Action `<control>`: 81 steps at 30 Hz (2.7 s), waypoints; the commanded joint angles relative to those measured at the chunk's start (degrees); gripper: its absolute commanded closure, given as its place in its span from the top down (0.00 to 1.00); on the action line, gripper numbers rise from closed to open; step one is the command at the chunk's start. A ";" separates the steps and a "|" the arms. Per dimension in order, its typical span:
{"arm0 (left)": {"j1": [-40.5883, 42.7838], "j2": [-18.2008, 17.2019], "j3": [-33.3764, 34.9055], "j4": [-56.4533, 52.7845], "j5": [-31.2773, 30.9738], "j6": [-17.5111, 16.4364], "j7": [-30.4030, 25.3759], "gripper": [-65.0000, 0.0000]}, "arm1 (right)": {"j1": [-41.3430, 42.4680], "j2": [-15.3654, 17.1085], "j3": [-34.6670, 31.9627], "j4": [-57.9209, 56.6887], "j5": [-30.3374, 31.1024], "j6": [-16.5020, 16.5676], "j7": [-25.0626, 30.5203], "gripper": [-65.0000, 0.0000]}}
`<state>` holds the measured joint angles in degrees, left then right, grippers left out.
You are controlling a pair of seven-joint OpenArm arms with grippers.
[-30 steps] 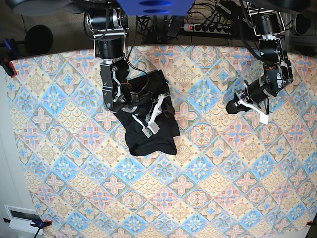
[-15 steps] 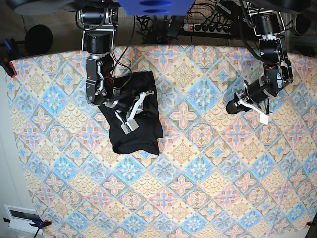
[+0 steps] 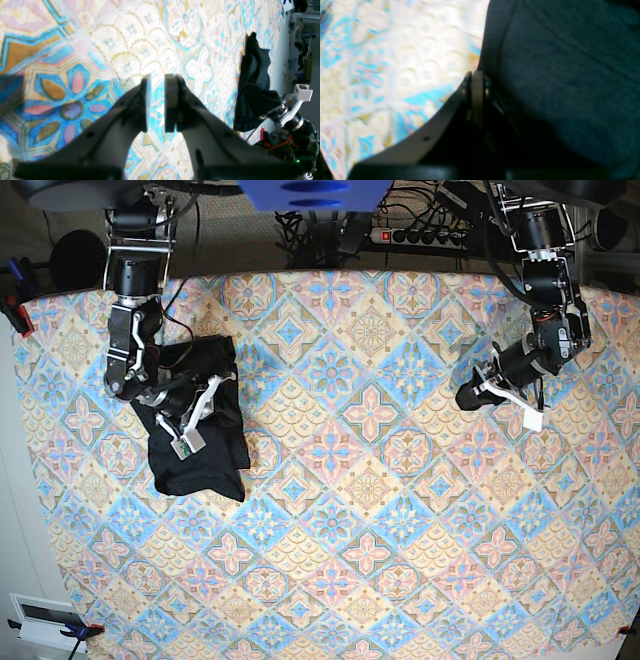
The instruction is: Layout the t-shirt on the table in an organized manner, then fold the t-shirt properly
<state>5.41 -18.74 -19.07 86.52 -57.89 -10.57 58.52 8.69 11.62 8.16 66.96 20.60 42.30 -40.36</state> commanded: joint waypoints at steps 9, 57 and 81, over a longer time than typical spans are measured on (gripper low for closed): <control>-0.53 -0.73 -0.23 1.17 -1.14 -0.47 -0.54 0.14 | 5.51 2.23 0.41 -0.10 -5.26 -2.30 -4.26 0.00; 25.93 -4.86 -24.14 26.75 -1.14 -0.38 14.40 0.00 | -48.56 -1.55 38.03 45.09 34.48 -2.30 -15.60 0.00; 44.04 -4.86 -16.75 10.23 16.70 -0.55 6.49 0.00 | -59.90 -3.31 26.78 28.47 3.71 -2.30 -10.50 0.00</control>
<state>49.17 -22.92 -35.81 96.27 -40.01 -10.70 64.90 -50.17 7.70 34.54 94.85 23.83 39.88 -50.94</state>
